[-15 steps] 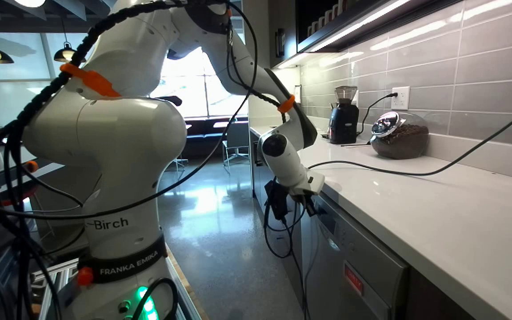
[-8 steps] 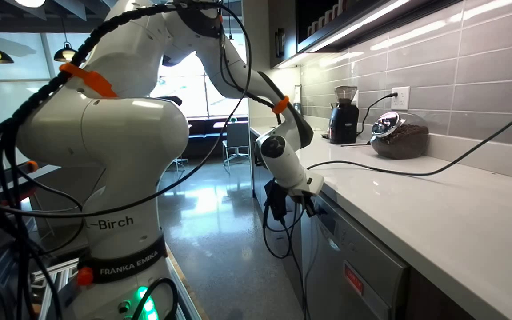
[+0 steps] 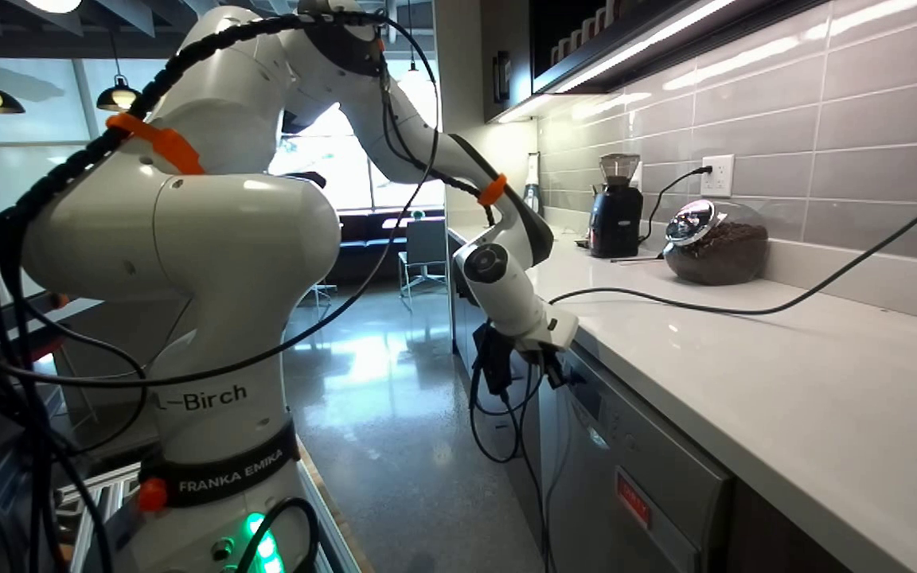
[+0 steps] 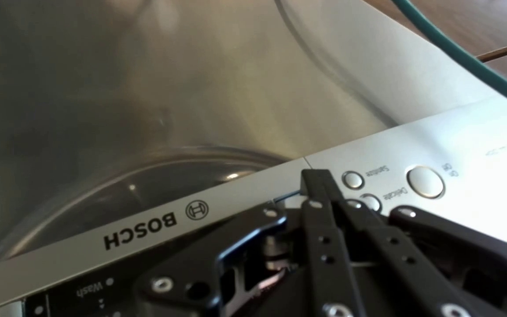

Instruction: Press the button on the oven

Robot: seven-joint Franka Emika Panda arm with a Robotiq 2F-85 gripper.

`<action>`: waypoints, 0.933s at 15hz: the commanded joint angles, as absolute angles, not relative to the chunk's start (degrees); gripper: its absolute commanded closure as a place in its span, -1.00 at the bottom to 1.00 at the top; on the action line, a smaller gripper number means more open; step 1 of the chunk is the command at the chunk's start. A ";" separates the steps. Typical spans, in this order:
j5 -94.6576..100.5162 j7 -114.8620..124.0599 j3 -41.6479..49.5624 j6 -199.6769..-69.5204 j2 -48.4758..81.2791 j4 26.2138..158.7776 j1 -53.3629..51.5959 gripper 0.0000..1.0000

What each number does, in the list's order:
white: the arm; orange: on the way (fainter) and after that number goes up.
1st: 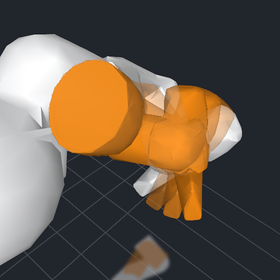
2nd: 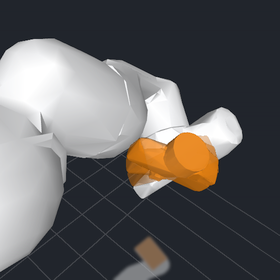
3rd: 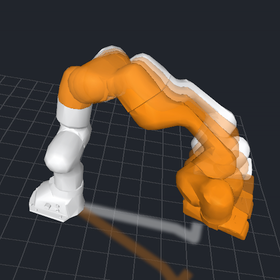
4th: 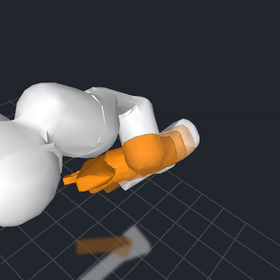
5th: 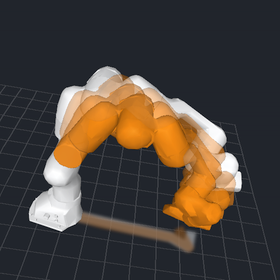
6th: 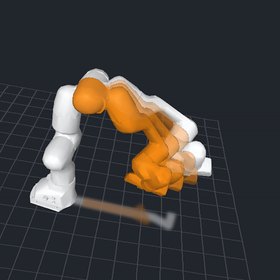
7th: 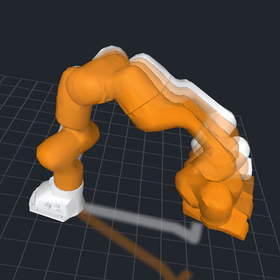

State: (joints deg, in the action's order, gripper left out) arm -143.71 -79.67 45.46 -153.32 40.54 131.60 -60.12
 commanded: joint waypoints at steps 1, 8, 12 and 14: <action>-143.71 -76.61 50.42 -150.00 44.30 129.86 -62.65 1.00; -143.69 -77.74 50.38 -149.65 44.93 130.96 -63.82 1.00; -143.69 -78.66 49.81 -150.43 44.73 131.26 -63.82 1.00; -143.69 -80.20 48.72 -151.13 44.14 131.78 -63.37 1.00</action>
